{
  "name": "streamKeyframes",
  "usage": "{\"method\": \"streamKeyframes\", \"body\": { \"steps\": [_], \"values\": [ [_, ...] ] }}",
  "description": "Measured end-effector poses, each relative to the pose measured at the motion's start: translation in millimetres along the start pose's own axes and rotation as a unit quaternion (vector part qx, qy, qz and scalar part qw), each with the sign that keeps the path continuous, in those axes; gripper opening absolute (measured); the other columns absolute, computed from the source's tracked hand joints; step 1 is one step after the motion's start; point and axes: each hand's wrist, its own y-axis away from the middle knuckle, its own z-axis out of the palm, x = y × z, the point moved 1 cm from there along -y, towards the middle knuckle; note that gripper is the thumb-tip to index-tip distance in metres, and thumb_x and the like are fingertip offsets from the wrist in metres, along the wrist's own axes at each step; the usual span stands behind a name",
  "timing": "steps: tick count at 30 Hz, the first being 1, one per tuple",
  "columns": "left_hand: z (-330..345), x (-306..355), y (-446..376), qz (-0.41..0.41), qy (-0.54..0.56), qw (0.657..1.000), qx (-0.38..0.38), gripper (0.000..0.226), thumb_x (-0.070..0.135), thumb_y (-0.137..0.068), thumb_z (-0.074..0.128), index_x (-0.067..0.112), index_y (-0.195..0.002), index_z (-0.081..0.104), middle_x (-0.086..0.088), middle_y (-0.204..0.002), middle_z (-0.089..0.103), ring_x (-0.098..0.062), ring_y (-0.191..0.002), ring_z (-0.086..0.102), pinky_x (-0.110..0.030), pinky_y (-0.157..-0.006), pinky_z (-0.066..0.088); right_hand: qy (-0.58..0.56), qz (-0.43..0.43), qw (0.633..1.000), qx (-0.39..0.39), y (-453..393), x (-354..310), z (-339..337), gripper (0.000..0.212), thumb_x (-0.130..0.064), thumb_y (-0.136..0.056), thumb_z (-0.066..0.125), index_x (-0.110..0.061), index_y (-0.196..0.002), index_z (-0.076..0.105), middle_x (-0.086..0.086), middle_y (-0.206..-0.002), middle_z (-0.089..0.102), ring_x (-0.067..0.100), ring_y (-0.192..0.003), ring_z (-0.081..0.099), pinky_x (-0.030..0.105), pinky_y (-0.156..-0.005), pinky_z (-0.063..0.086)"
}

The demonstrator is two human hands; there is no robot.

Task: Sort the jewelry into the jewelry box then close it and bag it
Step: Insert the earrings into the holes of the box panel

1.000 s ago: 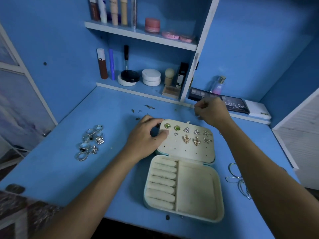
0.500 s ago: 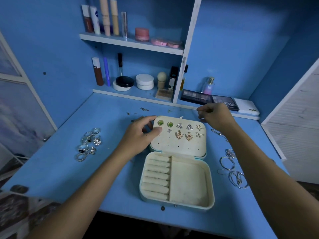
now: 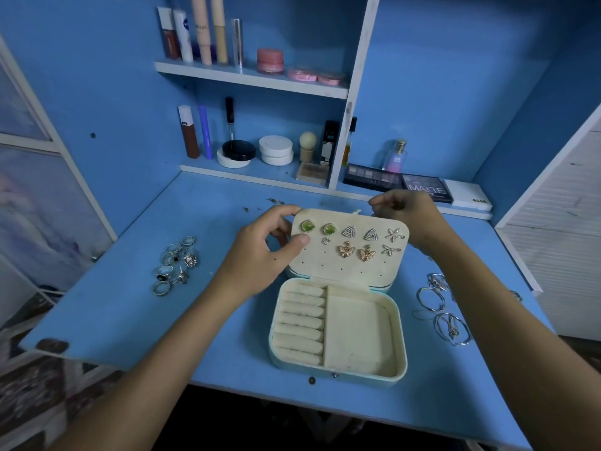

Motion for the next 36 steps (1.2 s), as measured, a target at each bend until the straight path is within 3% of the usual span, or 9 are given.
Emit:
{"method": "streamKeyframes", "body": {
  "steps": [7, 11, 14, 19, 21, 24, 31, 36],
  "values": [
    [-6, 4, 23, 0.075, -0.044, 0.996, 0.028, 0.020, 0.030, -0.085, 0.072, 0.041, -0.096, 0.060, 0.012, -0.089, 0.067, -0.009, -0.083, 0.062, -0.022, -0.065, 0.045, -0.010, -0.022, 0.999, -0.036, 14, -8, 11, 0.018, -0.001, -0.096, 0.059, -0.014, -0.090, 0.070, 0.006, -0.083, 0.069, 0.001, -0.067, 0.067, 0.019, -0.067, 0.058],
    [-8, 7, 38, 0.099, -0.081, 0.991, 0.042, 0.017, 0.029, -0.084, 0.073, 0.034, -0.095, 0.062, 0.018, -0.095, 0.067, 0.000, -0.085, 0.062, -0.013, -0.071, 0.044, -0.036, -0.023, 0.997, -0.059, 23, -11, 17, 0.018, -0.001, -0.096, 0.061, -0.014, -0.087, 0.070, 0.007, -0.083, 0.069, 0.007, -0.074, 0.070, 0.024, -0.072, 0.061],
    [-8, 2, 48, 0.117, -0.098, 0.987, 0.055, 0.015, 0.032, -0.083, 0.072, 0.022, -0.094, 0.069, 0.016, -0.090, 0.071, -0.001, -0.087, 0.065, -0.014, -0.073, 0.045, -0.036, -0.024, 0.996, -0.078, 29, -12, 20, 0.016, -0.002, -0.095, 0.063, -0.013, -0.088, 0.072, 0.011, -0.085, 0.071, 0.014, -0.079, 0.070, 0.027, -0.077, 0.061],
    [-10, -6, 58, 0.173, -0.111, 0.976, 0.070, 0.012, 0.020, -0.081, 0.072, 0.019, -0.093, 0.070, 0.010, -0.092, 0.073, -0.006, -0.086, 0.067, -0.021, -0.073, 0.049, -0.024, -0.038, 0.993, -0.112, 40, -20, 24, 0.017, 0.000, -0.094, 0.062, -0.013, -0.086, 0.070, 0.005, -0.075, 0.069, 0.012, -0.067, 0.067, 0.016, -0.065, 0.053],
    [-10, -7, 58, 0.192, -0.106, 0.973, 0.072, 0.015, 0.016, -0.079, 0.073, 0.021, -0.093, 0.069, 0.009, -0.093, 0.073, -0.010, -0.085, 0.069, -0.024, -0.072, 0.050, -0.009, -0.046, 0.991, -0.127, 42, -21, 28, 0.018, 0.000, -0.095, 0.061, -0.013, -0.087, 0.070, 0.003, -0.074, 0.068, 0.011, -0.067, 0.068, 0.018, -0.068, 0.055],
    [-10, -9, 58, 0.195, -0.099, 0.973, 0.072, 0.018, 0.014, -0.078, 0.073, 0.022, -0.093, 0.068, 0.008, -0.093, 0.074, -0.014, -0.085, 0.070, -0.027, -0.070, 0.051, 0.009, -0.053, 0.988, -0.145, 42, -20, 33, 0.018, -0.003, -0.095, 0.062, -0.015, -0.087, 0.073, 0.004, -0.077, 0.071, 0.014, -0.073, 0.071, 0.029, -0.081, 0.060],
    [-10, -9, 61, 0.189, -0.109, 0.974, 0.064, 0.015, 0.010, -0.072, 0.071, 0.006, -0.086, 0.073, 0.006, -0.095, 0.074, -0.009, -0.090, 0.070, -0.016, -0.079, 0.047, 0.021, -0.074, 0.982, -0.171, 50, -37, 37, 0.019, -0.002, -0.092, 0.066, -0.016, -0.082, 0.075, 0.006, -0.086, 0.074, 0.010, -0.071, 0.070, 0.023, -0.075, 0.059],
    [-9, -8, 62, 0.187, -0.108, 0.974, 0.064, 0.015, 0.010, -0.072, 0.070, 0.006, -0.086, 0.073, 0.005, -0.095, 0.074, -0.010, -0.090, 0.070, -0.017, -0.080, 0.048, 0.014, -0.101, 0.971, -0.217, 58, -50, 39, 0.016, 0.001, -0.087, 0.070, -0.015, -0.088, 0.074, 0.007, -0.083, 0.073, 0.019, -0.075, 0.071, 0.036, -0.083, 0.061]
  ]
}}
